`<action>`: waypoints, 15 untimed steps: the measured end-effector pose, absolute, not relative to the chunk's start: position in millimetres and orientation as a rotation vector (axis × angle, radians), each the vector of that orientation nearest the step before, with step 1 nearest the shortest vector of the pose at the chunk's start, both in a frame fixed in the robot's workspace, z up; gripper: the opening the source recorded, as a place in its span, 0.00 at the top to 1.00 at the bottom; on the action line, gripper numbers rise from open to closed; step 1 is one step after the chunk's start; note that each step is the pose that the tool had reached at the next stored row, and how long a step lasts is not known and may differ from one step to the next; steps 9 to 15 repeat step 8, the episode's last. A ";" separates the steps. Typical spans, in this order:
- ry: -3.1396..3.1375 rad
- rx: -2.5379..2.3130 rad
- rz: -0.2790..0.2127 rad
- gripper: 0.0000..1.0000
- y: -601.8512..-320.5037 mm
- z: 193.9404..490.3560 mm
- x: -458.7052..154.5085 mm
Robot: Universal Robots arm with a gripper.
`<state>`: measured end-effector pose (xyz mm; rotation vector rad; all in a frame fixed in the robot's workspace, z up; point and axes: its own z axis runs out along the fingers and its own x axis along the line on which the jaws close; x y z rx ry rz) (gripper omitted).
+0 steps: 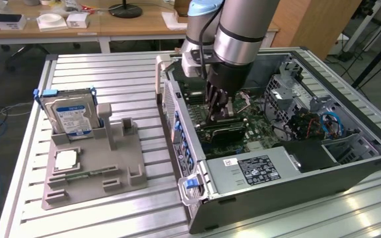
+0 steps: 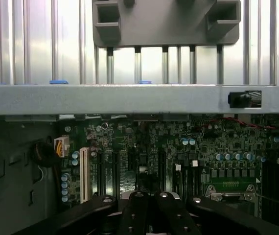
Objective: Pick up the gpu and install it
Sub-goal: 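Press down on the gpu until it lock into place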
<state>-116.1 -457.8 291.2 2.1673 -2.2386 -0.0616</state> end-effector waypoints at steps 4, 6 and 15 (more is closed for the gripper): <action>-2.237 2.169 -0.062 0.89 -457.9 291.2 -114.1; -2.237 2.169 -0.062 0.89 -457.9 291.1 -114.0; -2.237 2.169 -0.062 0.89 -457.9 291.1 -114.0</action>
